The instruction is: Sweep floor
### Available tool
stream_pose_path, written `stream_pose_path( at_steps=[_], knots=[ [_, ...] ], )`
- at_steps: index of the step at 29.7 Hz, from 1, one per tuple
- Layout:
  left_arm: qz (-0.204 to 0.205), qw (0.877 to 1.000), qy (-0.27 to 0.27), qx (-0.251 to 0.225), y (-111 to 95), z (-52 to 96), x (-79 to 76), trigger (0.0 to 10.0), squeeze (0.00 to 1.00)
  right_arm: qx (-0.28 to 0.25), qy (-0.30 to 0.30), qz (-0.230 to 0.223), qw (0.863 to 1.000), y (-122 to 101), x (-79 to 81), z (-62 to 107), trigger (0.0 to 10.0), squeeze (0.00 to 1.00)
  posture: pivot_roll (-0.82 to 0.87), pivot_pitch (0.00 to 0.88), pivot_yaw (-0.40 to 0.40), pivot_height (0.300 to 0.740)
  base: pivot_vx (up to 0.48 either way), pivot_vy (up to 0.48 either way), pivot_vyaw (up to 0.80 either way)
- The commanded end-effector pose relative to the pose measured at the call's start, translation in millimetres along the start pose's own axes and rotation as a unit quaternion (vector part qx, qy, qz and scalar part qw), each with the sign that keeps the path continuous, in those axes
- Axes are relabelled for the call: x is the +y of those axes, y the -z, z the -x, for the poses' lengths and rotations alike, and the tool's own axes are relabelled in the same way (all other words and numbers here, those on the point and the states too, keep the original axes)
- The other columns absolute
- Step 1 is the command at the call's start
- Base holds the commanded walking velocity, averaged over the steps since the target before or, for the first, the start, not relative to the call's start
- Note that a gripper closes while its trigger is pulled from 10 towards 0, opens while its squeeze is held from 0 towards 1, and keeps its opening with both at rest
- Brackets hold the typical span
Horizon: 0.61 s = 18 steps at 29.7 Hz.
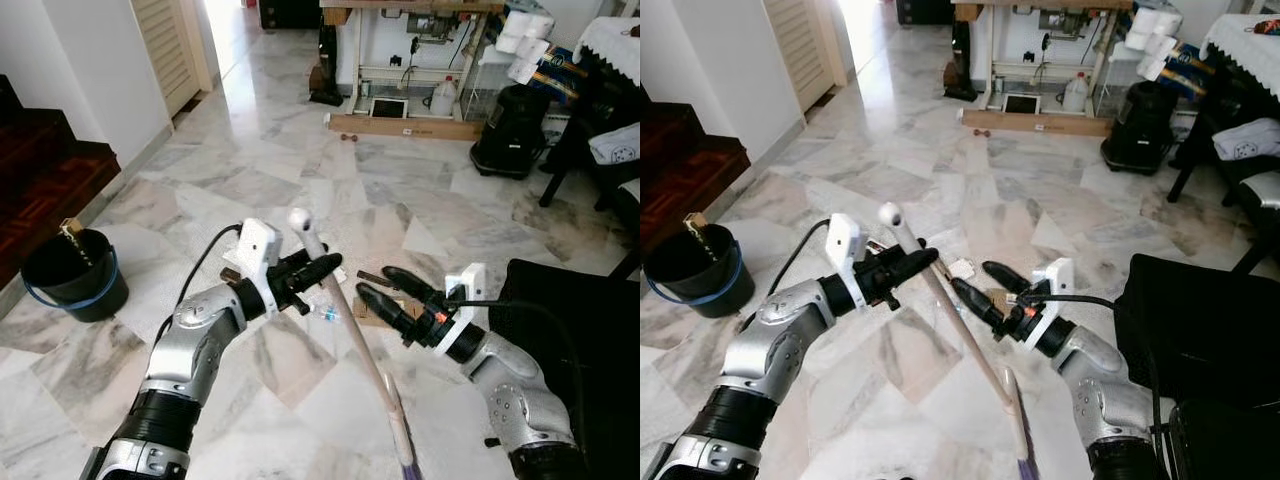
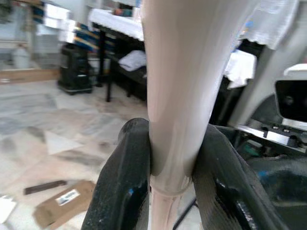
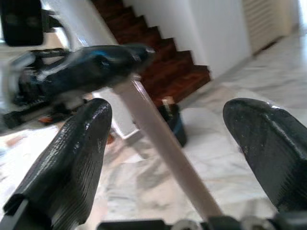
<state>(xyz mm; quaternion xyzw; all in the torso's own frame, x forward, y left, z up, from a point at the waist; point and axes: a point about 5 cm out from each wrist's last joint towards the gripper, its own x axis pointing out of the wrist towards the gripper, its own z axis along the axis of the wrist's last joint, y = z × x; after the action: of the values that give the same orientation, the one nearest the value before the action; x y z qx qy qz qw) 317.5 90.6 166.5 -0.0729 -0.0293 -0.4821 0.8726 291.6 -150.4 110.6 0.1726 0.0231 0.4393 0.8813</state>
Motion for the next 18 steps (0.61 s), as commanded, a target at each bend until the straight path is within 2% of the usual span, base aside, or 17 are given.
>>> stream_pose_path(
  at_steps=[1, 4, 5, 7, 13, 17, 18],
  knots=[
    [-0.021, 0.999, 0.036, -0.033, -21, -9.0, -6.5, 10.0, 0.0, 0.001, -0.025, 0.006, 1.0, -5, 5.9, 2.1, 10.0, 0.0, -0.1, 0.0, 0.018, 0.74, 0.0, 0.0, 0.0],
    [-0.024, 0.998, 0.04, -0.037, -24, -11.8, -6.9, 10.0, 0.0, 0.008, -0.033, 0.008, 0.999, -5, 7.2, 4.6, 10.0, 0.0, -0.1, 0.0, 0.016, 0.74, 0.0, 0.0, 0.0],
    [-0.025, 0.998, 0.042, -0.038, -24, -12.2, -7.1, 10.0, 0.0, 0.01, -0.038, 0.006, 0.999, -6, 8.0, 5.7, 10.0, 0.14, -0.1, 0.0, 0.016, 0.74, 0.0, 0.0, 0.0],
    [-0.027, 0.998, 0.045, -0.037, -25, -12.5, -7.3, 10.0, 0.0, 0.007, -0.038, -0.003, 0.999, -7, 7.6, 6.6, 10.0, 1.0, -0.1, 0.0, 0.012, 0.74, 0.0, 0.0, 0.0],
    [-0.034, 0.998, 0.044, -0.035, -28, -10.4, -4.5, 10.0, 0.0, 0.018, -0.049, 0.0, 0.999, -8, 8.6, 9.5, 10.0, 1.0, -0.1, 0.0, 0.0, 0.74, 0.0, 0.0, 0.0],
    [-0.036, 0.998, 0.041, -0.028, -26, -7.6, -2.4, 10.0, 0.0, 0.031, -0.088, 0.002, 0.996, -8, 15.2, 12.7, 10.0, 1.0, -0.1, 0.0, -0.002, 0.74, 0.0, 0.0, 0.0],
    [-0.036, 0.998, 0.041, -0.027, -26, -7.4, -2.4, 10.0, 0.0, 0.037, -0.095, 0.006, 0.995, -7, 16.9, 13.5, 10.0, 0.95, -0.1, 0.0, -0.002, 0.74, 0.0, 0.0, 0.0]
  ],
)
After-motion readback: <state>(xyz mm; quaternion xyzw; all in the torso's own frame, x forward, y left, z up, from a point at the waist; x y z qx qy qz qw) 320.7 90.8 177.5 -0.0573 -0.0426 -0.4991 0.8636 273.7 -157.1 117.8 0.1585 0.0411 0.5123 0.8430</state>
